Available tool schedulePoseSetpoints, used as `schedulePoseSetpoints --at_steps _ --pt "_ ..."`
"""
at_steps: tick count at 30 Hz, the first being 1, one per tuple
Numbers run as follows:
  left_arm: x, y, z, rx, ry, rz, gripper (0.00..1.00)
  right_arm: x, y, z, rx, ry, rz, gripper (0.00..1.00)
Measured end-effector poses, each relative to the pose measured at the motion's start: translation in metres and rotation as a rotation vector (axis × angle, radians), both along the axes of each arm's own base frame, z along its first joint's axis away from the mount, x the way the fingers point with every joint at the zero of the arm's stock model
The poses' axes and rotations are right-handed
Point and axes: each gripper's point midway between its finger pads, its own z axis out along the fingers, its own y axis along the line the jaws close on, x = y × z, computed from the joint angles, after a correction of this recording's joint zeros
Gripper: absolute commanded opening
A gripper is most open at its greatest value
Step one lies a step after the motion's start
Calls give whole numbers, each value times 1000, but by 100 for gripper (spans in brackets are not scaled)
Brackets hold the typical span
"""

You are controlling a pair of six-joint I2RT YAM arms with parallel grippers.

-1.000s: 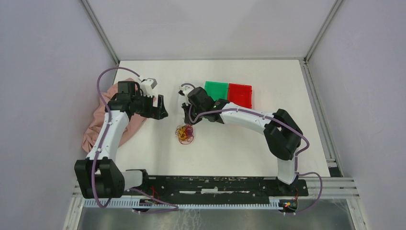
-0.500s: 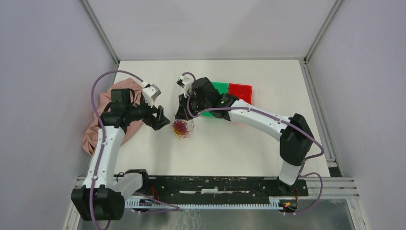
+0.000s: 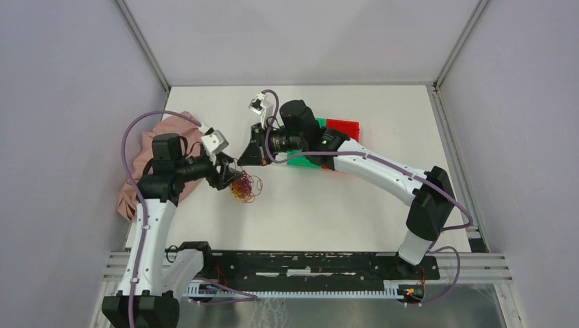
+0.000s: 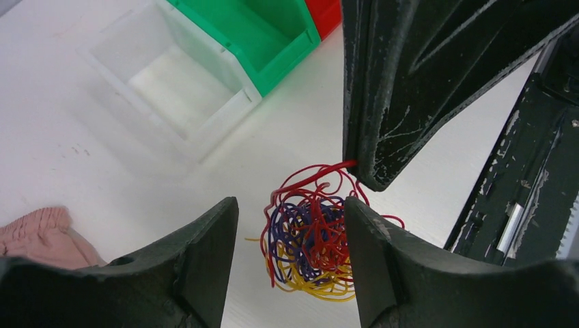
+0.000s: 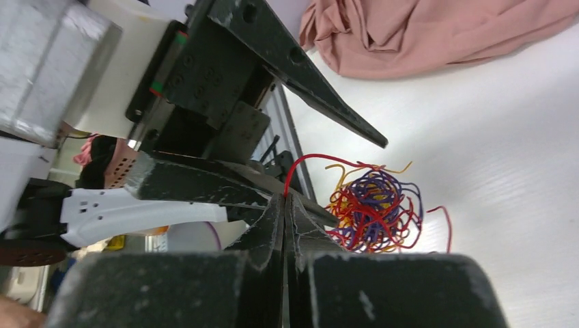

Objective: Untangle the cables

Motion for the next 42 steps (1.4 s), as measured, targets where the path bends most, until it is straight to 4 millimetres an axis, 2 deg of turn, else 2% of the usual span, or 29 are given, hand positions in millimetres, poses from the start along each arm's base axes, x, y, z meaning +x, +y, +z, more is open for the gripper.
schedulePoseSetpoints --at_steps 2,7,13,19,23,29,31,34,37,39,42 --pt "-2 -1 0 -8 -21 -5 55 -3 1 4 18 16 14 0" --pt "-5 -4 6 -26 -76 -13 28 -11 5 18 73 52 52 0" --pt "-3 -6 14 -47 -110 -12 4 -17 8 29 126 77 82 0" --pt "-1 -9 22 -83 -115 -6 3 -20 8 21 125 104 91 0" --pt "0 -10 29 -107 -125 6 3 -21 7 16 125 112 92 8" --pt "-2 -12 44 -146 -159 19 3 -25 -2 10 133 141 82 43" --pt "-3 -13 48 -160 -165 20 3 -23 -10 4 136 156 67 51" --pt "-6 -16 54 -179 -174 7 3 -12 -30 -7 140 185 17 58" --pt "-7 -18 58 -191 -184 -3 3 8 -50 -14 141 197 -56 64" --pt "-8 -19 59 -198 -184 -9 3 20 -58 -13 142 178 -94 65" --pt "-7 -19 60 -203 -184 -13 3 25 -63 -10 137 134 -120 67"
